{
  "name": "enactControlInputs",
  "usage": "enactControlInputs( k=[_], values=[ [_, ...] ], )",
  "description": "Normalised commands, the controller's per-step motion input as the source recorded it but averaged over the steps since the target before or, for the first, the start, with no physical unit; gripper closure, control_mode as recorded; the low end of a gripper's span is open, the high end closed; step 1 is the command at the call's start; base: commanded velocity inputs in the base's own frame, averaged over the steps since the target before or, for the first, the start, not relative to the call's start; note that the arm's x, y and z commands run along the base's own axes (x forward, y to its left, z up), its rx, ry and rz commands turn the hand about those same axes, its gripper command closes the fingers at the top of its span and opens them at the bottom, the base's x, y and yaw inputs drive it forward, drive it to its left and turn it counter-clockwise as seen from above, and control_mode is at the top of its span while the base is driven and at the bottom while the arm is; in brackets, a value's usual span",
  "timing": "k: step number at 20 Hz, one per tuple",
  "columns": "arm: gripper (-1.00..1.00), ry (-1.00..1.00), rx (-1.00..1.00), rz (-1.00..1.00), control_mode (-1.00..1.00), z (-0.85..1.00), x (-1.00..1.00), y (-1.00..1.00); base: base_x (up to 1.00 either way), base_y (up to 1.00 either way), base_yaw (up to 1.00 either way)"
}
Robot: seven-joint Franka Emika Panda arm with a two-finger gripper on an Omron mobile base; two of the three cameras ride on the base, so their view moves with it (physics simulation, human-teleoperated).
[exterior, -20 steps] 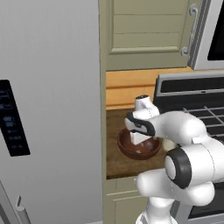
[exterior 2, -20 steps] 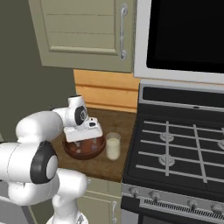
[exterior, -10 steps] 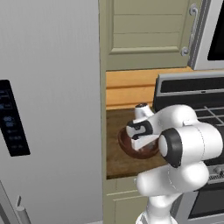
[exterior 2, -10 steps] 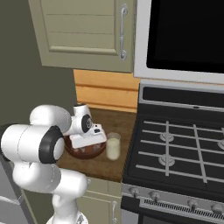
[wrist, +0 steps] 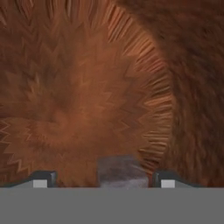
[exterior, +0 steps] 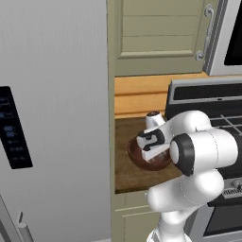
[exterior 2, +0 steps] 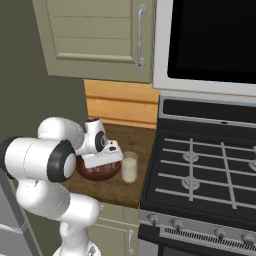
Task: Grab a lemon wedge from the fridge and one ice cube from the ice bowl, and put them in the glass of lemonade.
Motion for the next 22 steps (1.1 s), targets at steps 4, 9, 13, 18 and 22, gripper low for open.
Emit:
enactControlInputs(
  k=[4,9,13,18,22],
  values=[
    [-1.0,-0.2,0.0,0.0,-1.0,-0.01,0.04,0.0,0.0,0.0,0.0],
    [-1.0,-0.03,0.02,0.0,-1.0,0.0,0.0,0.0,0.0,0.0,0.0],
    [1.0,-0.01,0.01,0.0,-1.0,-0.02,0.03,0.0,0.0,0.0,0.0],
    [1.0,-0.02,0.01,-0.01,-1.0,-0.19,-0.08,-0.07,0.0,0.0,0.0],
    [1.0,-0.02,0.01,-0.08,-1.0,-0.08,-0.14,-0.12,0.0,0.0,0.0]
  ],
)
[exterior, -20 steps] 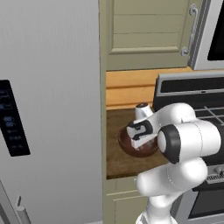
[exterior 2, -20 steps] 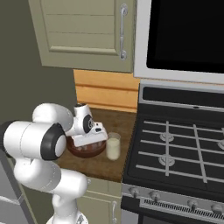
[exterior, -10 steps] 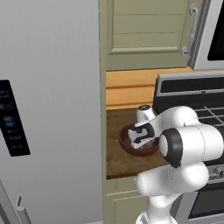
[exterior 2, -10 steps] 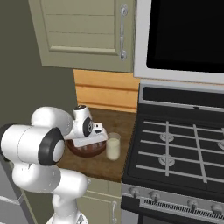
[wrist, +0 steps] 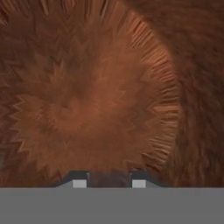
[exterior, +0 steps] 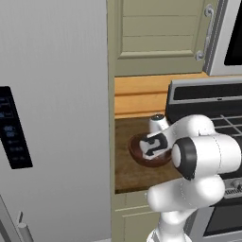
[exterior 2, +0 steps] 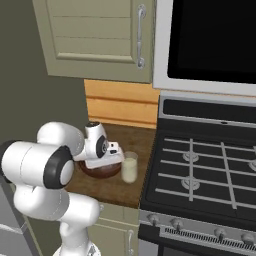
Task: Grab a lemon wedge from the fridge and one ice cube from the ice bowl, and put them in the glass of lemonade.
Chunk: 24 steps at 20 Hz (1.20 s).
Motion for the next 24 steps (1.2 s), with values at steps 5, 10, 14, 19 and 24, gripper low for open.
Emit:
enactControlInputs(
  k=[5,10,14,19,24],
  values=[
    [1.0,-0.24,0.09,-0.08,-1.0,0.69,-0.03,0.0,0.0,0.0,0.0],
    [1.0,-0.3,0.11,-0.1,-1.0,1.0,-0.12,-0.07,0.0,0.0,0.0],
    [1.0,-0.02,0.01,-0.22,-1.0,0.84,-0.06,-0.45,0.0,0.0,0.0],
    [1.0,0.08,0.0,-0.29,-1.0,0.21,0.0,-0.58,0.0,0.0,0.0],
    [1.0,0.02,0.01,-0.26,-1.0,0.0,0.0,-0.71,0.0,0.0,0.0]
  ],
)
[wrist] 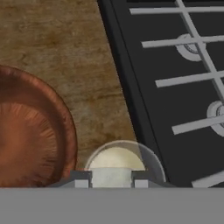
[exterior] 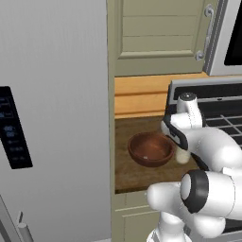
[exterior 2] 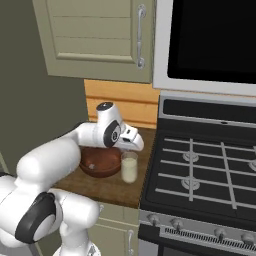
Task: Grab a lemon wedge from the fridge and one ice cube from the ice bowl, and put them in the glass of lemonade.
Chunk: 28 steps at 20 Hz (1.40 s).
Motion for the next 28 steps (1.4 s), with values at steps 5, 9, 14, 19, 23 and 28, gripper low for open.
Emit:
enactControlInputs(
  k=[5,9,14,19,23,28],
  values=[
    [1.0,0.0,0.02,-0.13,-1.0,-0.04,-0.01,-0.37,0.0,0.0,0.0],
    [1.0,0.0,0.0,-0.05,-1.0,-0.19,0.0,0.0,0.0,0.0,0.0],
    [1.0,0.0,0.0,-0.02,-1.0,-0.26,0.0,0.0,0.0,0.0,0.0],
    [1.0,0.0,0.0,-0.03,-1.0,-0.13,0.07,0.0,0.0,0.0,0.0],
    [1.0,0.0,0.0,-0.03,-1.0,0.0,0.15,0.0,0.0,0.0,0.0],
    [1.0,0.0,0.0,-0.01,-1.0,0.0,0.02,0.0,0.0,0.0,0.0]
  ],
)
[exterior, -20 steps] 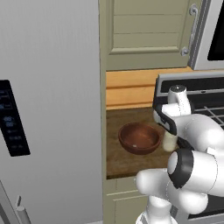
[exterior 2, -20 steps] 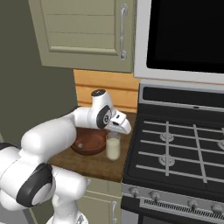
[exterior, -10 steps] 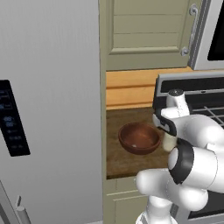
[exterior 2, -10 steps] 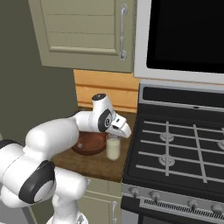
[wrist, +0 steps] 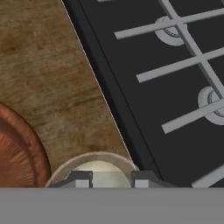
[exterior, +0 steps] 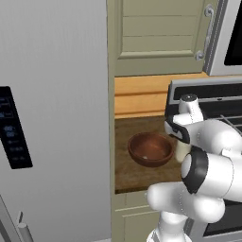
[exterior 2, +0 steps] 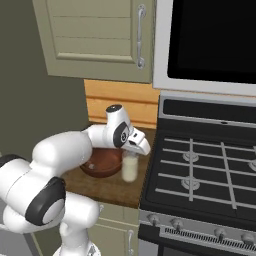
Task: Grab a lemon wedge from the fridge and one ice cube from the ice bowl, and put them in the glass of lemonade.
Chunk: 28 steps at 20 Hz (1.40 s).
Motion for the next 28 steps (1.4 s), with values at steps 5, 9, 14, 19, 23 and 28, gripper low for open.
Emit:
enactControlInputs(
  k=[5,9,14,19,23,28],
  values=[
    [-1.0,0.0,0.0,0.0,-1.0,0.0,0.0,0.09,0.0,0.0,0.0],
    [-1.0,-0.06,0.0,0.0,-1.0,0.13,-0.12,0.02,0.0,0.0,0.0],
    [-1.0,-0.22,0.0,0.0,-1.0,0.51,-0.36,0.0,0.0,0.0,0.0],
    [-1.0,-0.39,0.09,0.0,-1.0,0.68,-0.89,0.04,0.0,0.0,0.0],
    [-1.0,-0.43,0.27,0.0,-1.0,0.35,-1.0,0.39,0.0,0.0,0.0],
    [-1.0,0.03,-0.01,0.04,-1.0,0.7,-0.93,0.49,0.0,0.0,0.0]
  ],
)
